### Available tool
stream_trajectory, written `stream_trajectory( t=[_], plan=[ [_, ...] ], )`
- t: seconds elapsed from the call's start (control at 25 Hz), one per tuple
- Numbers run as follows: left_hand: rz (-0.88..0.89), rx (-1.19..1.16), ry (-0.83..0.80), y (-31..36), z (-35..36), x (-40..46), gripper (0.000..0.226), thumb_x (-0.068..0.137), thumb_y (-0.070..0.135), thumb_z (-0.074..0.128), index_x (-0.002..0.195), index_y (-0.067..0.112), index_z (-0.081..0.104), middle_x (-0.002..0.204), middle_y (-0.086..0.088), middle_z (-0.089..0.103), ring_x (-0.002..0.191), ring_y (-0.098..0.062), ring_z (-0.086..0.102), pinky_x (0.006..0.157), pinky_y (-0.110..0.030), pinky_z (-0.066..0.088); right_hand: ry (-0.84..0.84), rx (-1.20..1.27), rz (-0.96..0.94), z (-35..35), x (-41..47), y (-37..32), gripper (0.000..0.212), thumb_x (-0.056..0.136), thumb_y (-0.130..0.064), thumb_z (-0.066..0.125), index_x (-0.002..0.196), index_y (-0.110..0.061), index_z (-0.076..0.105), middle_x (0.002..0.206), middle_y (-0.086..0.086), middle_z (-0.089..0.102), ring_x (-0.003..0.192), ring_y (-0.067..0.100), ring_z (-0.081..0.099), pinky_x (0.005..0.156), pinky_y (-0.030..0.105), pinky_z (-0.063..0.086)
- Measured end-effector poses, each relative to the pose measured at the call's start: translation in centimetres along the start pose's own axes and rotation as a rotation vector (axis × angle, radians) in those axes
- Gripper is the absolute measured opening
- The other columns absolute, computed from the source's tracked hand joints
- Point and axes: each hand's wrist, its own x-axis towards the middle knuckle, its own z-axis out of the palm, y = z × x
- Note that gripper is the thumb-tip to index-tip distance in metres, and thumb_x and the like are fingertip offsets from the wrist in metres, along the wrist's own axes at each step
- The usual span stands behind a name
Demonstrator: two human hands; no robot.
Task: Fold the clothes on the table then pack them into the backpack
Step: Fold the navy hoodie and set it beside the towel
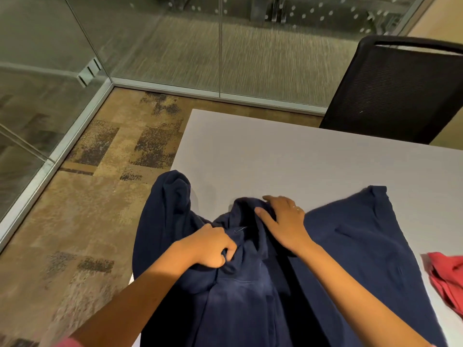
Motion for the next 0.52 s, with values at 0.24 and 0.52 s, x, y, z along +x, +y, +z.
stream_trajectory(
  t=[0.24,0.52],
  plan=[
    [-0.228,-0.29,0.254,0.2,-0.3,-0.2,0.025,0.086,0.014,0.045,0.083,0.027,0.065,0.084,0.014,0.065,0.08,-0.01,0.059,0.082,-0.035,0.05,-0.298,-0.218,0.013,2.1,-3.3,-0.2,0.018,0.09,-0.038,0.054,0.1,-0.023,0.055,0.084,-0.005,0.062,0.095,0.024,0.06,0.075,0.034,0.035],
    [-0.452,0.024,0.275,-0.7,-1.3,5.7,0.037,0.09,0.033,0.056,0.121,0.013,0.056,0.124,-0.01,0.045,0.111,-0.033,0.045,0.087,-0.042,0.046,0.118,0.48,-0.046,0.0,-4.8,-0.5,0.026,0.091,-0.007,0.055,0.109,-0.021,0.068,0.099,-0.012,0.067,0.094,0.0,0.059,0.079,0.009,0.044]
  ],
)
